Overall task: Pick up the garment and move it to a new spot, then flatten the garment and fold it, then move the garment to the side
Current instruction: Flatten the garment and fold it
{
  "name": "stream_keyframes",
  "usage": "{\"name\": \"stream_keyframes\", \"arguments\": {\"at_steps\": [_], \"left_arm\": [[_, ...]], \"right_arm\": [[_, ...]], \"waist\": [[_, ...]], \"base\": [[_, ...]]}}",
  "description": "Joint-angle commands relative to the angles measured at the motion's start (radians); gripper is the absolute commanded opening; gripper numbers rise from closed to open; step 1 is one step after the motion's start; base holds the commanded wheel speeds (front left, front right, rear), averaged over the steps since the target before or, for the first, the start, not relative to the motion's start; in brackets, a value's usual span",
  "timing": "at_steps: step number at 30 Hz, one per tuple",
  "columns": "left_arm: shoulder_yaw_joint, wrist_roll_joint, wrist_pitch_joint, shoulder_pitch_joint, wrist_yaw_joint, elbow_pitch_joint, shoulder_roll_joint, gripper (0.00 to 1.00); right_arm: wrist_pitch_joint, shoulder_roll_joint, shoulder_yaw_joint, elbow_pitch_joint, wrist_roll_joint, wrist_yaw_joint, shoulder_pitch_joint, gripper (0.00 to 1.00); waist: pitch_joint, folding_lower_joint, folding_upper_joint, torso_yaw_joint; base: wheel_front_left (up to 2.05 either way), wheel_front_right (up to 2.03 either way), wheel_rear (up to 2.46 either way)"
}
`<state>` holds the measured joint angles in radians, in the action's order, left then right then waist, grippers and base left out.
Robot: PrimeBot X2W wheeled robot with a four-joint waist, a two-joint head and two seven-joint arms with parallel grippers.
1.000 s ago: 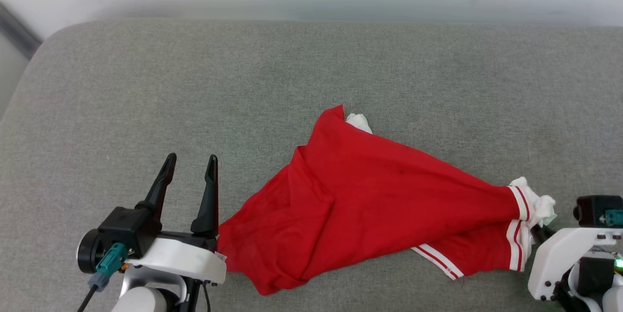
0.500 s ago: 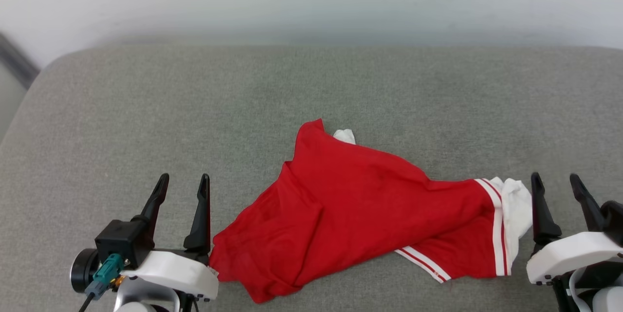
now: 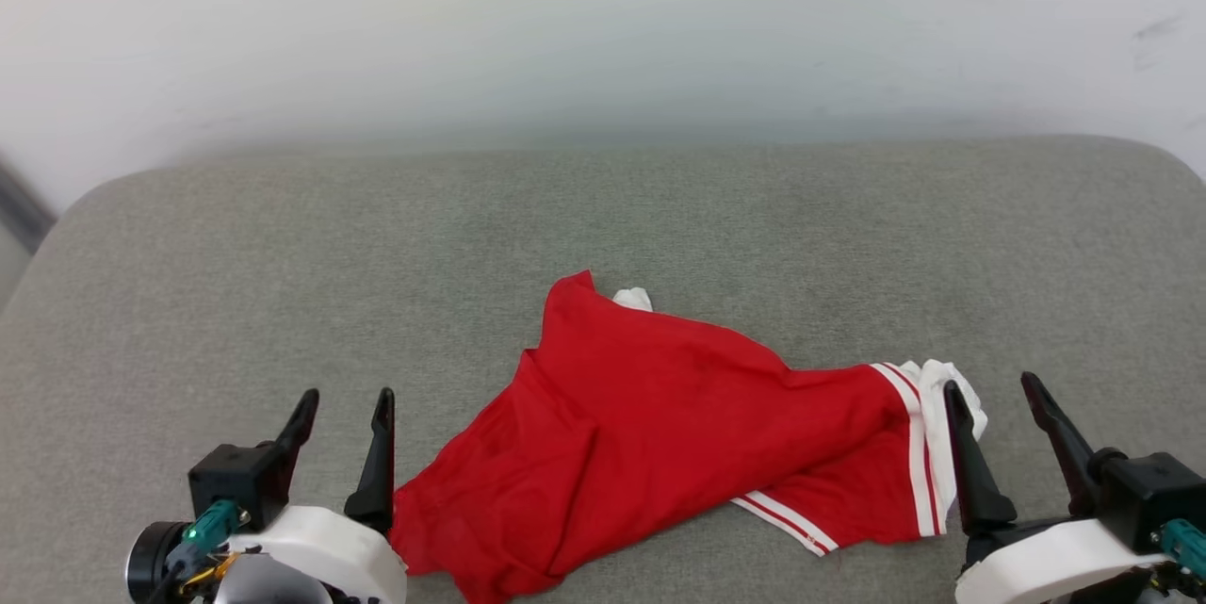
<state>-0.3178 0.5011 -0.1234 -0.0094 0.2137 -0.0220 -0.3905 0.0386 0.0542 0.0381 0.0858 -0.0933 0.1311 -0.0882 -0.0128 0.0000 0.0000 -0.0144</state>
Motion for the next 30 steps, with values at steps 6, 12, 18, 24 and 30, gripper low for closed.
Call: {"name": "stream_keyframes", "arguments": {"at_steps": [6,12,18,24,30], "left_arm": [[-0.040,0.035,0.133,-0.110,-0.060,0.047,-0.021,1.00],[-0.092,0.068,0.319,-0.285,-0.132,0.156,-0.028,1.00],[-0.133,0.097,0.474,-0.403,-0.183,0.248,-0.030,1.00],[-0.182,0.120,0.648,-0.478,-0.220,0.331,-0.043,1.00],[-0.251,0.145,0.814,-0.464,-0.257,0.409,-0.047,0.00]], "right_arm": [[-0.011,-0.005,-0.038,0.076,-0.032,-0.001,-0.016,1.00],[-0.005,-0.005,-0.064,0.095,-0.055,-0.001,0.017,1.00],[0.015,-0.005,-0.073,0.075,-0.074,-0.001,0.036,1.00],[0.046,-0.005,-0.083,0.049,-0.092,-0.001,0.065,1.00],[0.085,-0.005,-0.089,-0.012,-0.112,-0.001,0.096,1.00]], "waist": [[-0.032,0.0000,0.0000,0.046],[-0.103,0.0000,0.0000,0.092],[-0.163,0.0000,0.0000,0.131],[-0.227,0.0000,0.0000,0.165],[-0.247,0.0000,0.0000,0.184]], "base": [[0.00,0.00,0.00],[0.00,0.00,0.00],[0.00,0.00,0.00],[0.00,0.00,0.00],[0.00,0.00,0.00]]}}
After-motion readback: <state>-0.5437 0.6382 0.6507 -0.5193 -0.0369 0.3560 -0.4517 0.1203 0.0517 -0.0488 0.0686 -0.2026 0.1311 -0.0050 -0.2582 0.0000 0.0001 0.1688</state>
